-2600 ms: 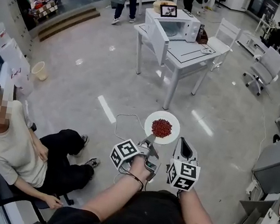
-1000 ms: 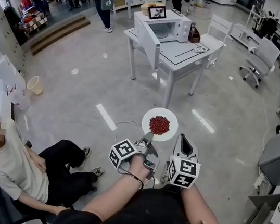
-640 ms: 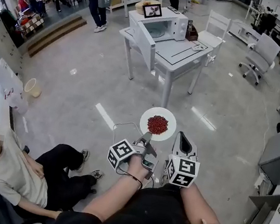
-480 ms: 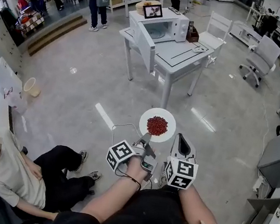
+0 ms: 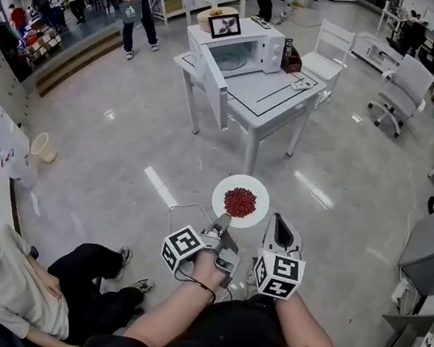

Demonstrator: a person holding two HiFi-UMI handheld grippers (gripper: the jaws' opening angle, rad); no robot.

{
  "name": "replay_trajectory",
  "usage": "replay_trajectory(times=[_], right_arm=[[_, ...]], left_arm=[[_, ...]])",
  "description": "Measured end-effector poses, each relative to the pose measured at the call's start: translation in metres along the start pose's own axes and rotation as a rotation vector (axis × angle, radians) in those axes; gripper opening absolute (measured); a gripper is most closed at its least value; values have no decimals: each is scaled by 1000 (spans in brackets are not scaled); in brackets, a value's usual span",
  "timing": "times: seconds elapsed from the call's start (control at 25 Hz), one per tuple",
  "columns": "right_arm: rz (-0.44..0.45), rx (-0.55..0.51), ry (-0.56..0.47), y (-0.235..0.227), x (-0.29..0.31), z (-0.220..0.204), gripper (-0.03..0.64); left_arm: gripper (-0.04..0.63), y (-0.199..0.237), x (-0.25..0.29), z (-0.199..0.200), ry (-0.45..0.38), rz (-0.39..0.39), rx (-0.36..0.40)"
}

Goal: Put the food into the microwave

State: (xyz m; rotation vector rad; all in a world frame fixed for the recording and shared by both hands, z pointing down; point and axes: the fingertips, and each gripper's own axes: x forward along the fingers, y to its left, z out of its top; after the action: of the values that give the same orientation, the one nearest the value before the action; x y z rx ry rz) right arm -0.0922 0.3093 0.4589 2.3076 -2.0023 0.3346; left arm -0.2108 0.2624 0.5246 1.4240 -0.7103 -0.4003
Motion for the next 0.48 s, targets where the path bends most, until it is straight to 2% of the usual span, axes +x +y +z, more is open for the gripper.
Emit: replay_trajectory(times=[0.48], right_arm=[[8, 5, 35, -42, 67, 20, 5]], left_arm=[[15, -21, 76, 6, -6, 21, 7]])
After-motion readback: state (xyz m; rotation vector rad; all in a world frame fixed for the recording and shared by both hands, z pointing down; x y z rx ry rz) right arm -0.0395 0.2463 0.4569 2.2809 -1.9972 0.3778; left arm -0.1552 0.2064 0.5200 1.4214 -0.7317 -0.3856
